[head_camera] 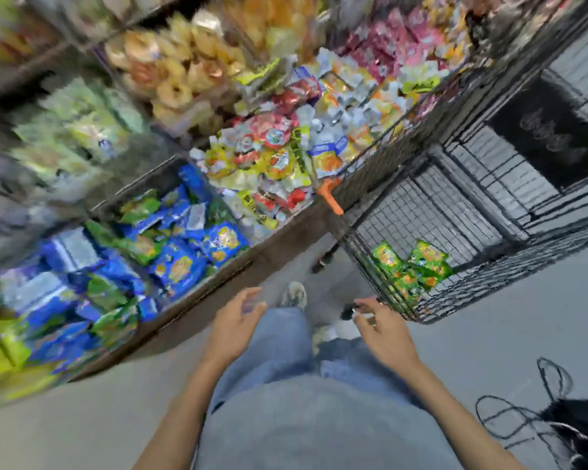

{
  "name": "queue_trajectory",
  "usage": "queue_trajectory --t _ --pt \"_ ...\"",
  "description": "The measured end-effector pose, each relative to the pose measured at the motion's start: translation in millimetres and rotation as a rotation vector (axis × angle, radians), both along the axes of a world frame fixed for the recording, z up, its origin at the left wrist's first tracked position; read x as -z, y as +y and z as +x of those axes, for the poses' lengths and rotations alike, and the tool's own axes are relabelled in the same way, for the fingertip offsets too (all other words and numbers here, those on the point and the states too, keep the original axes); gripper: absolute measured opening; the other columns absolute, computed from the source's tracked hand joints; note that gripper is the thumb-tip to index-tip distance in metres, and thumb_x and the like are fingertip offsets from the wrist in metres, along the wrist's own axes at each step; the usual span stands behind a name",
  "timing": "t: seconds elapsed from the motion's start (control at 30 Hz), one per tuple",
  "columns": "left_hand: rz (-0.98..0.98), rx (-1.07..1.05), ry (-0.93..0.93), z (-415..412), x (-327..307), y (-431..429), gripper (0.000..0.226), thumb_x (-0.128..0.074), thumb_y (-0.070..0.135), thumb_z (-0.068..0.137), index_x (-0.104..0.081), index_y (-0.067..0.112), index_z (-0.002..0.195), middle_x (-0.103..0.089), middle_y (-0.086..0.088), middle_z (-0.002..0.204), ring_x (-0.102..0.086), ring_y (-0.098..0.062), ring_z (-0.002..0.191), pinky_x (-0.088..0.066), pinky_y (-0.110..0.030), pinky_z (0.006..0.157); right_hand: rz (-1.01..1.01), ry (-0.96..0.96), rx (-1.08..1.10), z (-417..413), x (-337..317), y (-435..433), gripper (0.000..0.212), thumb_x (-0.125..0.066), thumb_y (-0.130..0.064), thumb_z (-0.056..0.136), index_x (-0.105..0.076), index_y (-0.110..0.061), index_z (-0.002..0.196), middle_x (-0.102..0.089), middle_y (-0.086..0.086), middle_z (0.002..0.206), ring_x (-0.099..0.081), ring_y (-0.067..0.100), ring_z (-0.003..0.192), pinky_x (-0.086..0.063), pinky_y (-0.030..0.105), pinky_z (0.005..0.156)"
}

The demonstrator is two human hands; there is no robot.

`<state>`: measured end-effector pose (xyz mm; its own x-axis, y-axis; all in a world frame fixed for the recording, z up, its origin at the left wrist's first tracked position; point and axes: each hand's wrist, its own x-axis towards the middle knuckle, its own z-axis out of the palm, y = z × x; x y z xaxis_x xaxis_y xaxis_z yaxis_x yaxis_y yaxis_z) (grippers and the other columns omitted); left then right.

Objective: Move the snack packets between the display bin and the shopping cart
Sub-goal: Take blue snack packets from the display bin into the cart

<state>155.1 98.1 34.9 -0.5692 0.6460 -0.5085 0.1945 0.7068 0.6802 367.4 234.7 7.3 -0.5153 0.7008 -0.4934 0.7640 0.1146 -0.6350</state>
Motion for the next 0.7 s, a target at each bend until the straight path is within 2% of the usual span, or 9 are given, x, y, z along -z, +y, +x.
queue_trajectory --t 0.07,0.1,0.2,0.27,0.37,0.47,0.6,0.7 --pt "0.012 -0.185 -0.040 0 0 -36 0.027 -0.056 0.005 0.092 -0.058 0.005 0.119 -0.062 -0.008 0.109 -0.057 -0.018 0.097 -0.039 0.001 0.073 -0.017 -0.002 -0.137 -25 -1 -5 0.030 -0.055 -0.022 0.091 -0.057 -0.012 0.119 -0.069 0.006 0.100 -0.065 0.027 0.093 -0.049 0.040 0.084" --pt "0.013 -0.274 -0.058 0 1 -52 0.027 -0.055 0.002 0.092 -0.058 0.002 0.118 -0.062 -0.010 0.109 -0.056 -0.018 0.097 -0.038 0.002 0.071 -0.017 0.001 -0.210 -38 -2 -7 0.030 -0.054 -0.022 0.091 -0.056 -0.011 0.120 -0.069 0.007 0.101 -0.064 0.029 0.093 -0.049 0.042 0.084" --pt "-0.010 -0.498 -0.109 -6 7 -92 0.028 -0.053 0.001 0.093 -0.055 -0.003 0.121 -0.059 -0.017 0.117 -0.053 -0.016 0.096 -0.038 -0.004 0.071 -0.018 0.022 -0.378 -86 -4 -11 0.031 -0.053 -0.023 0.092 -0.057 -0.012 0.120 -0.068 0.006 0.105 -0.065 0.031 0.090 -0.050 0.041 0.082" --pt "-0.033 -0.603 -0.142 -13 11 -110 0.031 -0.053 0.004 0.093 -0.054 -0.001 0.124 -0.058 -0.016 0.120 -0.052 -0.016 0.097 -0.036 -0.012 0.077 -0.008 0.023 -0.463 -120 -4 -16 0.031 -0.053 -0.024 0.092 -0.057 -0.013 0.120 -0.069 0.006 0.101 -0.065 0.030 0.090 -0.050 0.039 0.082" --pt "-0.028 -0.741 -0.157 -34 16 -128 0.032 -0.053 0.007 0.094 -0.052 0.001 0.125 -0.056 -0.009 0.114 -0.051 -0.014 0.097 -0.034 -0.008 0.074 -0.007 0.019 -0.537 -178 2 -31 0.031 -0.054 -0.026 0.091 -0.059 -0.015 0.119 -0.071 0.005 0.097 -0.064 0.025 0.098 -0.048 0.036 0.087" --pt "-0.011 -0.766 -0.162 -71 20 -133 0.031 -0.054 0.009 0.094 -0.053 0.004 0.124 -0.055 -0.005 0.111 -0.051 -0.013 0.094 -0.033 0.001 0.063 -0.028 0.032 -0.592 -242 14 -50 0.030 -0.055 -0.025 0.091 -0.059 -0.015 0.119 -0.069 0.002 0.106 -0.063 0.021 0.102 -0.046 0.031 0.088" --pt "-0.023 -0.691 -0.175 -132 25 -135 0.032 -0.054 0.014 0.095 -0.053 0.009 0.126 -0.060 -0.007 0.113 -0.052 -0.012 0.094 -0.031 -0.007 0.068 -0.117 -0.021 -0.443 -323 39 -71 0.040 -0.057 -0.023 0.091 -0.051 -0.003 0.125 -0.062 0.013 0.119 -0.057 0.028 0.110 -0.040 0.031 0.091" --pt "-0.061 -0.592 -0.185 -170 32 -132 0.035 -0.053 0.018 0.095 -0.051 0.009 0.129 -0.059 -0.009 0.119 -0.052 -0.011 0.094 -0.032 -0.013 0.076 -0.159 -0.163 -0.323 -362 62 -79 0.058 -0.061 -0.036 0.088 -0.043 0.002 0.129 -0.054 0.018 0.122 -0.049 0.034 0.119 -0.038 0.038 0.096"
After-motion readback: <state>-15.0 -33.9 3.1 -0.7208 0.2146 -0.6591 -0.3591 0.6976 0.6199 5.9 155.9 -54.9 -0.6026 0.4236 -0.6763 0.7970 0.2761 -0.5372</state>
